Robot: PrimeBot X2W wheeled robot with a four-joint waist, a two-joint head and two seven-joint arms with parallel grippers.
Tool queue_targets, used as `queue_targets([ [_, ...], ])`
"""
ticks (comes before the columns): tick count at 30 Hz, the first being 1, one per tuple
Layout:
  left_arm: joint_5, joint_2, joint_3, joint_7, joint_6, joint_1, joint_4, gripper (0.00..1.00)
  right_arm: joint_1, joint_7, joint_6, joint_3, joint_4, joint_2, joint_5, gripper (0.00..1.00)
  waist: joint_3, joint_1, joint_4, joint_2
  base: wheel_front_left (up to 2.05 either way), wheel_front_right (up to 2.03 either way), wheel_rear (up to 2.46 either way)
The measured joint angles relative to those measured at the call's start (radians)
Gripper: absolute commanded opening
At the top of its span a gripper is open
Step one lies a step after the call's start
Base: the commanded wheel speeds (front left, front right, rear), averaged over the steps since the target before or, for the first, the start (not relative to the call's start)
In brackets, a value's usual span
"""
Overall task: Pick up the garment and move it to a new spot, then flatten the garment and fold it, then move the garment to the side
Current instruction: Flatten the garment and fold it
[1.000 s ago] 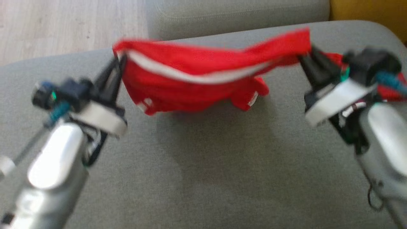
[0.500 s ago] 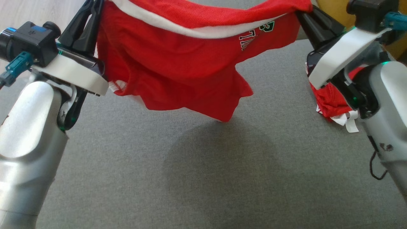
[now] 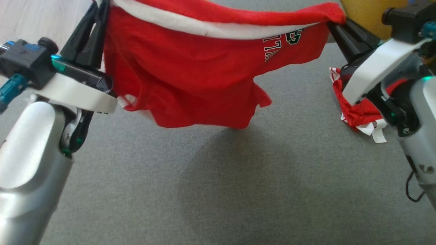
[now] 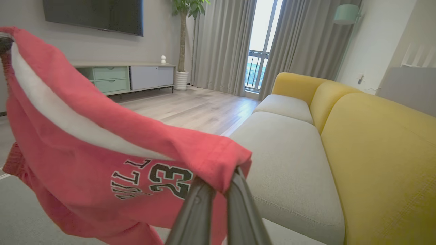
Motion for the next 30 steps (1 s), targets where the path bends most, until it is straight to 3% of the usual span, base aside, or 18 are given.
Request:
queue_targets([
  [7,-0.021,0.022,0.009,0.046,0.0,-0.018,-0.043,0.0,-0.004,0.069,0.0,-0.059,-0.045,0.008,-0.047,0.0,0.08,0.0001,0.005,0.0,0.0,0.0,0.0],
  [14,-0.072,0.013,0.03,0.049,-0.029,-0.27,0.142,0.0,-0.245,0.085,0.0,-0.06,0.1,0.093,-0.082,0.0,0.243,0.0003,0.005,0.0,0.0,0.0,0.0],
  [23,-0.019,0.012,0.026,-0.1,-0.053,-0.711,0.45,0.0,-0.695,-0.135,0.0,-0.08,0.478,0.201,-0.218,0.0,0.461,0.0006,-0.014,-0.0001,0.0,0.0,0.0],
  [30,-0.033,-0.03,-0.007,-0.181,-0.053,-0.834,0.611,0.0,-0.803,-0.283,0.0,-0.065,0.695,0.251,-0.347,0.0,0.547,0.0003,-0.028,-0.0001,0.0,0.0,0.0],
])
